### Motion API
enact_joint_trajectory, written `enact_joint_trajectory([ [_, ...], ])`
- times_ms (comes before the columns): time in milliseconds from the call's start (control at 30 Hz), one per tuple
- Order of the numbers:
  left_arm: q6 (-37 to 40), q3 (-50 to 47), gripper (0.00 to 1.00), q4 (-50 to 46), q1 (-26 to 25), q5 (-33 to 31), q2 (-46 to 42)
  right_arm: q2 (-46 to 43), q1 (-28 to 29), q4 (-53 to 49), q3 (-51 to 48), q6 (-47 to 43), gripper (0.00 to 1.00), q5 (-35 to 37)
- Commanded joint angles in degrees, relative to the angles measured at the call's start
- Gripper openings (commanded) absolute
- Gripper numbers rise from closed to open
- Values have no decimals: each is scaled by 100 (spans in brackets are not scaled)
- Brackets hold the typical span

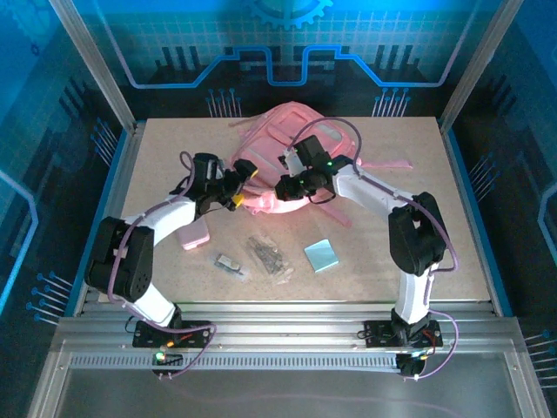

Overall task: Pack the student bag
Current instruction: Zip the student bag at the top-center of the table.

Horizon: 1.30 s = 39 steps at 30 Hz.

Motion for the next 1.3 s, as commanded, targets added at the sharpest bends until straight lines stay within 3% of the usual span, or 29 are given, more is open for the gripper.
enact_joint_trajectory([
  [0, -836, 13, 99, 804, -248, -292, 346, -85, 116, 308, 243, 56, 0, -451],
  [67, -848, 137, 94, 865, -289, -394, 588, -212, 155, 343, 54, 83, 0, -524],
  [133, -817, 155, 79, 1040, -282, -450, 796, -424, 183, 345, -252, 76, 0, -487],
  [200, -717, 128, 50, 1168, -282, -512, 950, -675, 183, 197, -598, -13, 0, -263],
  [300, -438, 222, 17, 1021, -268, -400, 1123, -1028, 103, -51, -1135, -227, 0, 38],
  [367, -237, 362, 0, 804, -259, -265, 1225, -1194, -27, -187, -1453, -313, 0, 147],
  [733, 479, 424, 0, -5, -6, -442, 687, -1398, -1240, -1078, -2141, -842, 0, 1866],
  [1000, 555, 362, 0, -98, 37, -339, 595, -746, -1922, -1124, -1423, -988, 0, 3016],
  [1267, 668, 269, 0, -183, 51, -373, 487, -80, -2059, -1333, -517, -935, 0, 4321],
])
